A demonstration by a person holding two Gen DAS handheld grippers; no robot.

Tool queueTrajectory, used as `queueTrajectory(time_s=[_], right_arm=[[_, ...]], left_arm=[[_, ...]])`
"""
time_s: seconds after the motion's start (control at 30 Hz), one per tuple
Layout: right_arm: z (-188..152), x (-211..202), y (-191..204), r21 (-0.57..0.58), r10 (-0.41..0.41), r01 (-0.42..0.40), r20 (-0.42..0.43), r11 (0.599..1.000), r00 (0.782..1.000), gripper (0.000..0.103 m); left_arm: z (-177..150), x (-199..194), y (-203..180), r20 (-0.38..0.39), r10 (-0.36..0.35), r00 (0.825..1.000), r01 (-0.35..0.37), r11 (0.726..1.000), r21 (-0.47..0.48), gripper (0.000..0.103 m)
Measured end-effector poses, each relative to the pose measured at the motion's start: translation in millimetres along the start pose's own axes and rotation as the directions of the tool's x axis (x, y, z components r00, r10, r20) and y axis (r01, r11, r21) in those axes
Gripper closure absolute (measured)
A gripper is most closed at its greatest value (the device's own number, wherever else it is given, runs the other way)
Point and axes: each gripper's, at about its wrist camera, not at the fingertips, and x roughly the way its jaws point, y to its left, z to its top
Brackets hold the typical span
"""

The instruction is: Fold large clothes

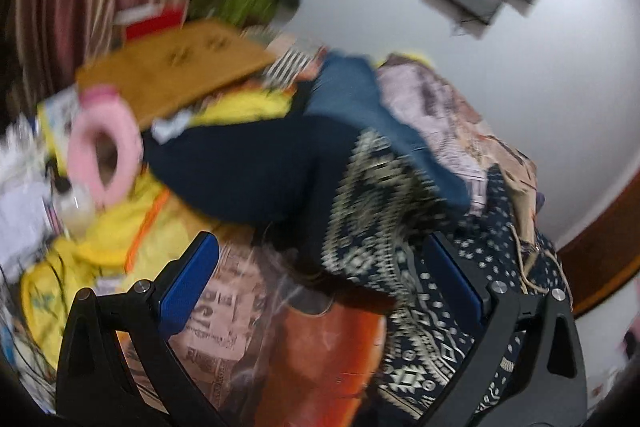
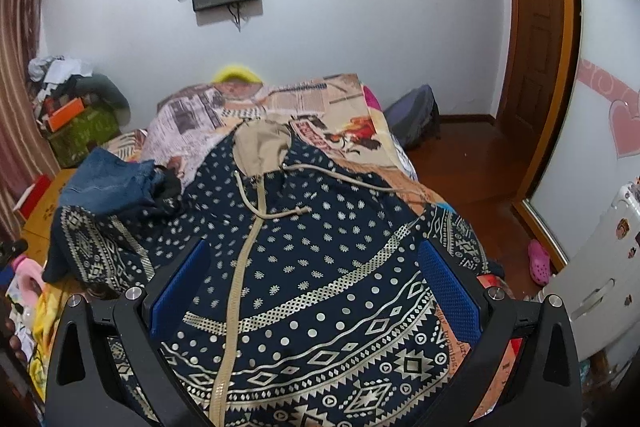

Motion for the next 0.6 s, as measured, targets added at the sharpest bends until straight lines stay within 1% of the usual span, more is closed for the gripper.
queueTrajectory(time_s=[0.03, 0.13, 0.23, 0.27, 0.3, 0.33, 0.4, 0.47, 0.5, 0.53, 0.6], right_arm=[[0, 3, 1, -0.002, -0.001, 0.001, -0.008, 1.0, 1.0, 0.0], [2, 12, 5, -0.009, -0.005, 0.005, -0.023, 1.0, 1.0, 0.0], [3, 21, 10, -0.019, -0.007, 0.006, -0.038, 1.0, 0.999, 0.0], [3, 24, 11, -0.022, -0.007, 0.006, -0.042, 1.0, 0.999, 0.0], [3, 26, 12, -0.025, -0.007, 0.006, -0.046, 1.0, 0.999, 0.0], [3, 28, 13, -0.029, -0.008, 0.006, -0.048, 1.0, 0.999, 0.0], [4, 31, 16, -0.036, -0.01, 0.008, -0.052, 0.999, 0.999, 0.0], [4, 35, 19, -0.043, -0.012, 0.009, -0.06, 0.999, 0.998, 0.0], [5, 37, 21, -0.046, -0.013, 0.01, -0.064, 0.999, 0.998, 0.0], [5, 38, 22, -0.052, -0.014, 0.011, -0.068, 0.999, 0.998, 0.0], [5, 40, 26, -0.061, -0.017, 0.013, -0.071, 0.998, 0.997, 0.0]], left_arm=[[-1, 11, 13, -0.031, -0.007, 0.999, 0.005, 0.999, -0.045, 0.001], [-3, 40, 42, -0.086, -0.032, 0.996, 0.019, 0.989, -0.145, 0.003], [-4, 65, 68, -0.129, -0.071, 0.989, 0.038, 0.97, -0.241, 0.01], [-5, 73, 76, -0.134, -0.087, 0.987, 0.047, 0.96, -0.276, 0.011], [-5, 80, 85, -0.131, -0.093, 0.987, 0.049, 0.949, -0.311, 0.016], [-4, 84, 92, -0.129, -0.085, 0.988, 0.038, 0.944, -0.327, 0.018], [-2, 92, 104, -0.112, -0.07, 0.991, 0.027, 0.937, -0.348, 0.019], [-2, 101, 115, -0.095, -0.103, 0.99, 0.057, 0.916, -0.398, 0.019], [-2, 106, 120, -0.086, -0.137, 0.987, 0.087, 0.899, -0.429, 0.019], [-3, 112, 127, -0.07, -0.179, 0.981, 0.126, 0.872, -0.472, 0.019], [-3, 121, 136, -0.04, -0.235, 0.971, 0.179, 0.828, -0.531, 0.019]])
